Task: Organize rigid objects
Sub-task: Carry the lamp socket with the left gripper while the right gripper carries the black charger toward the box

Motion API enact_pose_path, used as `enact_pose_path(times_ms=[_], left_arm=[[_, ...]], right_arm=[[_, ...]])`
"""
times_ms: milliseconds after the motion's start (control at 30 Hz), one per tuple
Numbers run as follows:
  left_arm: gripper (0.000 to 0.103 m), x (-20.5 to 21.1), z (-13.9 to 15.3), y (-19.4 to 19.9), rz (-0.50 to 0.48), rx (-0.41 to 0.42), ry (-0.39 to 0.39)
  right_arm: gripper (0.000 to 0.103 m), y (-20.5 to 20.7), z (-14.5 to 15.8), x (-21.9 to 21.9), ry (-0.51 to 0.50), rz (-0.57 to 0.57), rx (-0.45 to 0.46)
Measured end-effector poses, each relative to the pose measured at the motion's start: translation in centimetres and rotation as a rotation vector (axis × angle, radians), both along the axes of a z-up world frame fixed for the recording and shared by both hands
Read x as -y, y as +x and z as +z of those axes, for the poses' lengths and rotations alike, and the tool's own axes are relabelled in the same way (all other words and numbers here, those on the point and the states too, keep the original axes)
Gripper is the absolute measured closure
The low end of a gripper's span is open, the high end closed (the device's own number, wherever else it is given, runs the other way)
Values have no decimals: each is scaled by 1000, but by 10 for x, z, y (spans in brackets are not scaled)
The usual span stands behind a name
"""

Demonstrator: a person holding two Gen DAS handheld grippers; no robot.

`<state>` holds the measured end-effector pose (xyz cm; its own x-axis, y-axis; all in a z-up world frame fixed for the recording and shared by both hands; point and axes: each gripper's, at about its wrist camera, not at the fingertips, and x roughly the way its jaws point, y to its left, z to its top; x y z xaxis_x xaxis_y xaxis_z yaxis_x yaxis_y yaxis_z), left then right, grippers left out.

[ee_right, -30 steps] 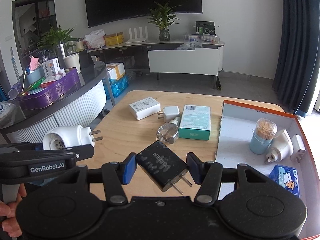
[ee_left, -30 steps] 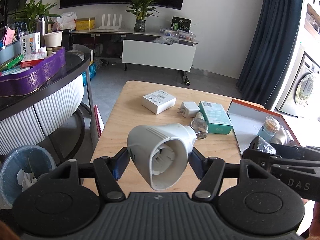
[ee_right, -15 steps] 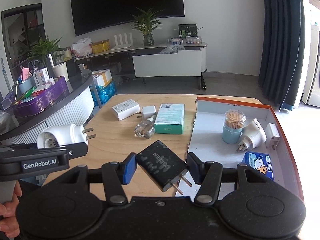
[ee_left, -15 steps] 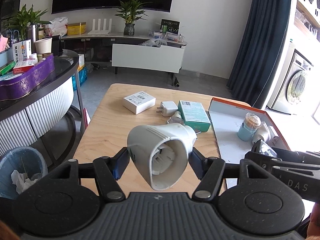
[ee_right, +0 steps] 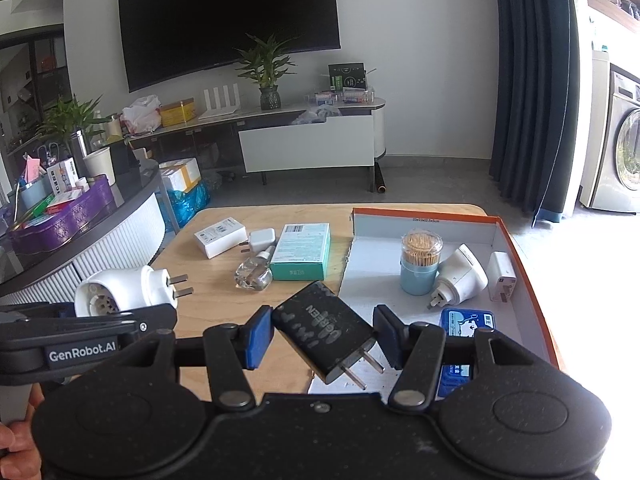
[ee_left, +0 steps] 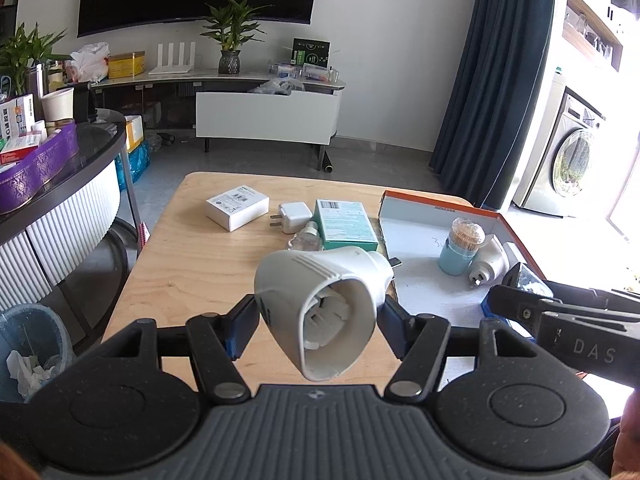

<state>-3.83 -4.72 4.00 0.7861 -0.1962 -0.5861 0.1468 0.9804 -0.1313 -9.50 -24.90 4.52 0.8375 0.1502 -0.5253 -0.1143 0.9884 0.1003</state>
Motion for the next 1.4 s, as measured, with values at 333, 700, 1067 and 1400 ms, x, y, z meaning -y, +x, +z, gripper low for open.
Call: enact_pose_path(times_ms=[333,700,1067,1400], left_arm=[[38,17,2,2,-44,3,0],[38,35,5,7,-86,8,-4],[38,53,3,13,-129,0,-9],[38,69,-1,21,-162,-19,-8]], right_arm=[[36,-4,3,16,7,-45,10],[36,-5,6,31,12,-87,20],[36,-2,5,47,18,-129,16],[36,4,2,62,24,-161,2]])
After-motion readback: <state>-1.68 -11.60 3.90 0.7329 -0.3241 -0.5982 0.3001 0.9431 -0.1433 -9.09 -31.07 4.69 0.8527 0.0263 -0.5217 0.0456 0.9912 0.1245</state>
